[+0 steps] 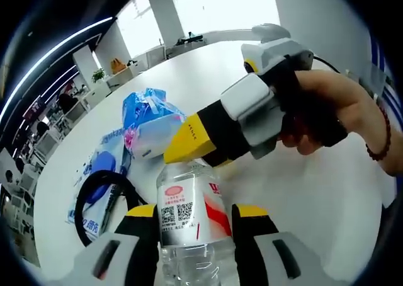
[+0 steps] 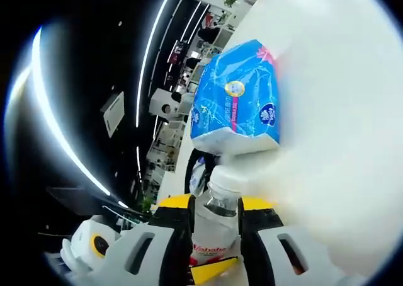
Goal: Arrange the tabletop items into an orderly group along one side of the table until the central work area is clear of visible clutter.
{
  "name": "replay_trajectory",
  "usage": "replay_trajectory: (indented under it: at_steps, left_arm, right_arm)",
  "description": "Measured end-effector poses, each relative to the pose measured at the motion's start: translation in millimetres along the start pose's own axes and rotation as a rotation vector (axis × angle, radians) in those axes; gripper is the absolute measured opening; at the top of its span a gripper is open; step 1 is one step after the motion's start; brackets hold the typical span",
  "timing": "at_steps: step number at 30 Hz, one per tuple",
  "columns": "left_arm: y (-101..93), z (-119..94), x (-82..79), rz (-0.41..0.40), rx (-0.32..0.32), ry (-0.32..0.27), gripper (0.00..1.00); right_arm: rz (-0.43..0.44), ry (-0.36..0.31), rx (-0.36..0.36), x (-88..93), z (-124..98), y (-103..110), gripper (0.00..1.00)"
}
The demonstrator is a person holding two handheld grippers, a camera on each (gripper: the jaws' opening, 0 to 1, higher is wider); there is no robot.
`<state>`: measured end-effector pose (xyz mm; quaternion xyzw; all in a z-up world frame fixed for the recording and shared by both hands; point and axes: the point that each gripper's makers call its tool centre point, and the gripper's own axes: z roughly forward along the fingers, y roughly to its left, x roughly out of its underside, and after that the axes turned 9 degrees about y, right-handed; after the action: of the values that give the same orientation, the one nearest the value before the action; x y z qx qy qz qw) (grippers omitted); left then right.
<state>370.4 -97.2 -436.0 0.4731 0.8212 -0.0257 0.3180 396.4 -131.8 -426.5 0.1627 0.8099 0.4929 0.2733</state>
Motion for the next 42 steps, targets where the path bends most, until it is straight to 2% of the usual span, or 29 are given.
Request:
replay_trajectory:
  at_steps: [11,13,17,26,31,42]
  left_arm:
    - [1.5,-5.1,-4.5,-0.019,-0.007,-0.015,0.43]
    - [8.3,-5.3,-6.9,-0.029,-0.009,-0.021,0.43]
    - [14.5,-8.9,-11.3,-0.045,-0.023,-0.040,0.42]
    - [11.1,-18.4,-14.6,-0.054,-0.038,-0.074,0.41]
    - [14.3,-26.5,-18.5,-0.065,-0.055,-0.112,0.41]
    - [23.3,-43.6,-26.5,-0.152,-0.054,-0.219,0.40]
  right_arm:
    - [-0.051,-0.017,0.022,-7.3,-5.2,9.7,0.23]
    - [-0.062,-0.022,0.023,-7.8,-7.3,12.9,0.23]
    - [-0.117,-0.036,0.033,-9.8,-12.4,22.0,0.23]
    - [-0.201,-0.058,0.049,-13.5,-18.7,36.4,0.22]
    - [-0.293,-0.081,0.068,-14.3,-25.2,51.2,0.21]
    - [-0.527,-0.138,0.137,-11.1,-35.3,88.3,0.20]
